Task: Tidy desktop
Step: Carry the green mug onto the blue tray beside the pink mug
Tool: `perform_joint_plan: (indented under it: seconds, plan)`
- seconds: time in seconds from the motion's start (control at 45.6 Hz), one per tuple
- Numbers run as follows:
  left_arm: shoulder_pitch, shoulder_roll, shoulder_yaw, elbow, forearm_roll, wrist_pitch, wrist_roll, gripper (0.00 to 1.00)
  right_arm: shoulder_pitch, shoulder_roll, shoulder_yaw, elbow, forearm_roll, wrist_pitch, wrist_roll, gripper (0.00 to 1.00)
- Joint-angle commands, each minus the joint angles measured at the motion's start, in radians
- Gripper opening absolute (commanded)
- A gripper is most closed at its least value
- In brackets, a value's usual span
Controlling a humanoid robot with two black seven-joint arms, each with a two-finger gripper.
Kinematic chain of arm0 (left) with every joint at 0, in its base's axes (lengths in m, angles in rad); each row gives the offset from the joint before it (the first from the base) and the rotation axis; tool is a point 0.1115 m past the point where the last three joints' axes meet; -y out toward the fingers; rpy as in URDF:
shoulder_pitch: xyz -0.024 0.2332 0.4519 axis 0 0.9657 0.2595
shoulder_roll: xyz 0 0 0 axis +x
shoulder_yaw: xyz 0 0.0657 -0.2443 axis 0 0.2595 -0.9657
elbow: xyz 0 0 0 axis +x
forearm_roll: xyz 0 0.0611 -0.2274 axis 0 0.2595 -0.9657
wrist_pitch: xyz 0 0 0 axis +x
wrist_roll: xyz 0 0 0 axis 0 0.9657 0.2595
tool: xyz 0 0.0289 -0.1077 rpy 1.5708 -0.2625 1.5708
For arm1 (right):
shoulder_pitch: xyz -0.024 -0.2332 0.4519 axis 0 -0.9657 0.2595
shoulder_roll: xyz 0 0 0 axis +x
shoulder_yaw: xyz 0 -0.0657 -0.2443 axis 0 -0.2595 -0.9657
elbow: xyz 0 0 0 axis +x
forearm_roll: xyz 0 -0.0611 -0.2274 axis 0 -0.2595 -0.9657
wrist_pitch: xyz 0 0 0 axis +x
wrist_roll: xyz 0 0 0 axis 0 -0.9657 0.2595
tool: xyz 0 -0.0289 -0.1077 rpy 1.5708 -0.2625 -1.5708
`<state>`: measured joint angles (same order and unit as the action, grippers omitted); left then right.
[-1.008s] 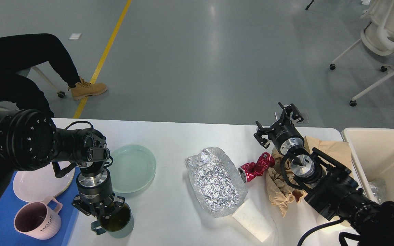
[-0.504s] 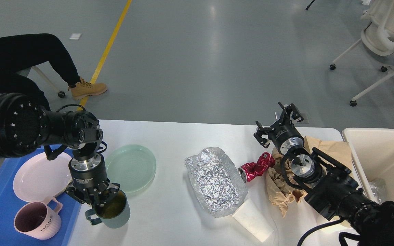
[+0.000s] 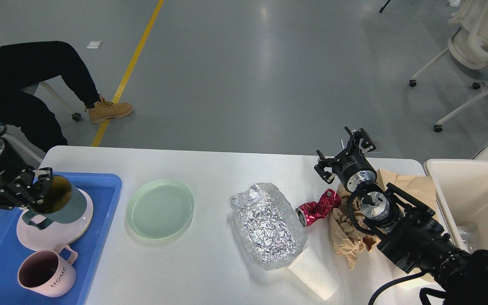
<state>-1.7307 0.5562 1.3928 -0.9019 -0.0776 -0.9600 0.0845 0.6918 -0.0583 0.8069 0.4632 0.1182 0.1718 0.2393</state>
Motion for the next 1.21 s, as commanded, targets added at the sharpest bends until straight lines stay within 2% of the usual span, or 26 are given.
perform_joint_plan:
  seconds: [0.0,0.131,0.394,0.745,1.008,1.183]
  plan:
    - [0.02,0.12,0.0,0.001,0.002,0.0,0.003,0.0,0.0,0.0,0.0,0.0,0.0,0.0,0.0,1.0]
    - [0.062,0.209,0.0,0.014,0.007,0.0,0.003,0.0,0.0,0.0,0.0,0.0,0.0,0.0,0.0,1.0]
    - [0.18,0.291,-0.003,0.116,0.009,0.0,0.003,0.0,0.0,0.0,0.0,0.0,0.0,0.0,0.0,1.0]
    - [0.35,0.283,-0.051,0.182,0.001,0.0,0.001,0.0,0.0,0.0,0.0,0.0,0.0,0.0,0.0,1.0]
    - [0.51,0.283,-0.198,0.284,0.001,0.0,0.001,0.0,0.0,0.0,0.0,0.0,0.0,0.0,0.0,1.0]
    - [0.54,0.281,-0.251,0.314,0.005,0.0,0.003,0.0,0.0,0.0,0.0,0.0,0.0,0.0,0.0,1.0]
